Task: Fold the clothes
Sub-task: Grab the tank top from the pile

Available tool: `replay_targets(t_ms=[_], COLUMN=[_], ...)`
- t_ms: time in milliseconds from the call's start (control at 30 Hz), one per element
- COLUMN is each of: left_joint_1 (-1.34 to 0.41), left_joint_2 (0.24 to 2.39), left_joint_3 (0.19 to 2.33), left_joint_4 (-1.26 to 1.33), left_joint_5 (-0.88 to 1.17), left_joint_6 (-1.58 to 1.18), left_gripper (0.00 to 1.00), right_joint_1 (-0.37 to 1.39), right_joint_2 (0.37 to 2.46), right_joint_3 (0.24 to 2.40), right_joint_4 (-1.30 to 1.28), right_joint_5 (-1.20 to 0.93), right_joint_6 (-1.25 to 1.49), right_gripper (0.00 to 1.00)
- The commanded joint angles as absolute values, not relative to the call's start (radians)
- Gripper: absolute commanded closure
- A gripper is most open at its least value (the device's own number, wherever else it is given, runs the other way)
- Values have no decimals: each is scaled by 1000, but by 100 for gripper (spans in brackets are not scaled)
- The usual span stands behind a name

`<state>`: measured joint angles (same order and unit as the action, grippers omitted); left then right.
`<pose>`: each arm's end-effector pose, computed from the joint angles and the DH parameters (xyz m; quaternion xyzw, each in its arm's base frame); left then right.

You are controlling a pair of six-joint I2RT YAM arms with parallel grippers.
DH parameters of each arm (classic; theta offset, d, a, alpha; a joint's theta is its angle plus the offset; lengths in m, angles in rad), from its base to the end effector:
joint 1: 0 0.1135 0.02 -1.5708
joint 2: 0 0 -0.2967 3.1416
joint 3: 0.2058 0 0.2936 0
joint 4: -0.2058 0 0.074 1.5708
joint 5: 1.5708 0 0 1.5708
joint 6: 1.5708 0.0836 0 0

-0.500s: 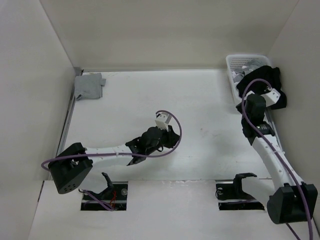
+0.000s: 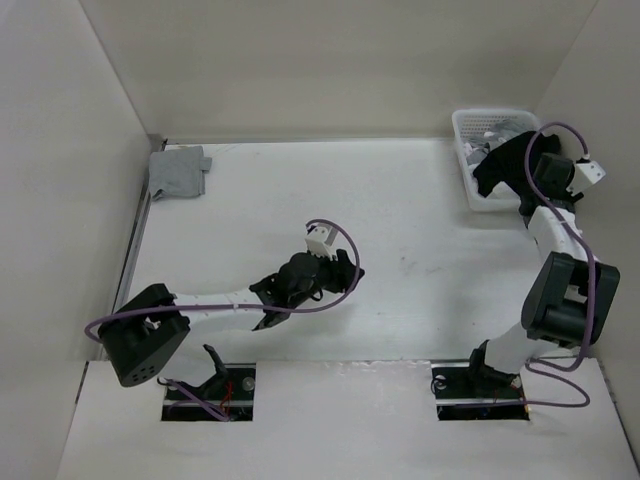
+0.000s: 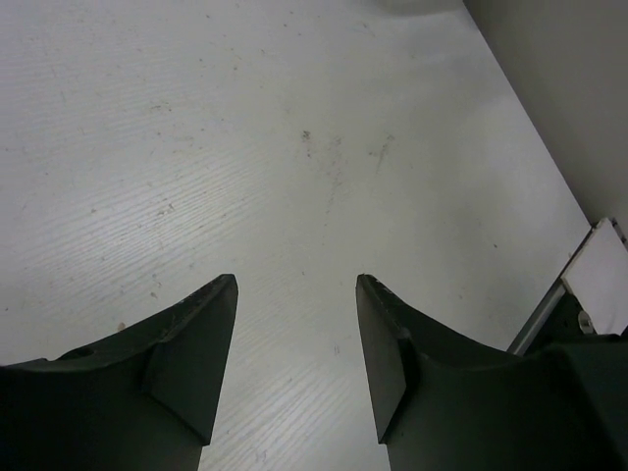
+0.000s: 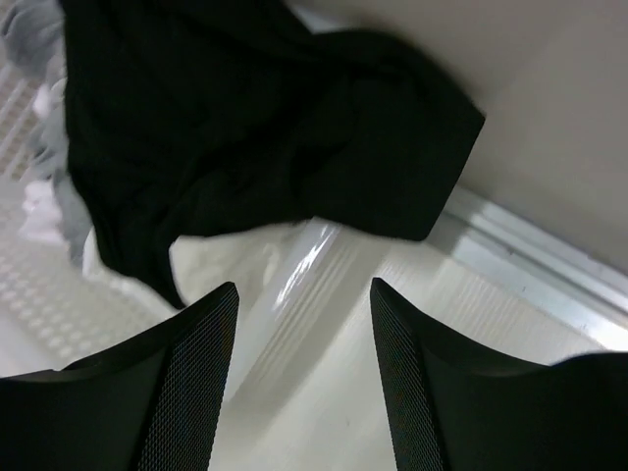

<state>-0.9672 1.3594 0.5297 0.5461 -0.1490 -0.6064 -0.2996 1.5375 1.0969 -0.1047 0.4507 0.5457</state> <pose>0.2069 -0.2782 0.1882 0.0992 0.7928 -0.3817 0.4647 0.3937 -0.1597 0.2643 0.4484 0.7297 -0.1346 0.4985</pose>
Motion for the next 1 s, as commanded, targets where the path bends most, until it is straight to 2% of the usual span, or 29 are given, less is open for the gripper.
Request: replay_targets(t_ms=[0, 300, 433, 500, 567, 600, 667, 833, 967], left_joint_1=[-950, -920, -910, -900, -892, -889, -884, -861, -809], left_joint_2=[1391, 1442, 1450, 1448, 1447, 1445, 1442, 1436, 1424], left_joint_3=[523, 525, 525, 520, 517, 514, 512, 502, 477], left_joint_4=[620, 644, 650, 653, 653, 655, 655, 663, 683], left_joint_5=[-120, -80, -68, -64, -63, -63, -63, -55, -38], left_joint_6=[-620, -643, -652, -655, -655, -657, -658, -669, -704], left_gripper=[50, 50, 50, 50, 50, 50, 50, 51, 51], right_joint_1=[-357, -361, -361, -364, -367, -367, -364, -328, -150], right_joint_2=[1633, 1811, 1862, 1876, 1858, 1847, 1771, 1456, 1194], right_joint_3=[1227, 1407, 1462, 1480, 1474, 1470, 1421, 1272, 1314], right_joint_4=[-74, -138, -176, -187, -178, -173, -91, 139, 175], right_joint_5=[388, 334, 324, 296, 285, 282, 256, 245, 249], right_joint_6=[532, 495, 494, 495, 514, 521, 544, 610, 577], right_gripper=[39, 41, 46, 60, 86, 91, 100, 100, 100])
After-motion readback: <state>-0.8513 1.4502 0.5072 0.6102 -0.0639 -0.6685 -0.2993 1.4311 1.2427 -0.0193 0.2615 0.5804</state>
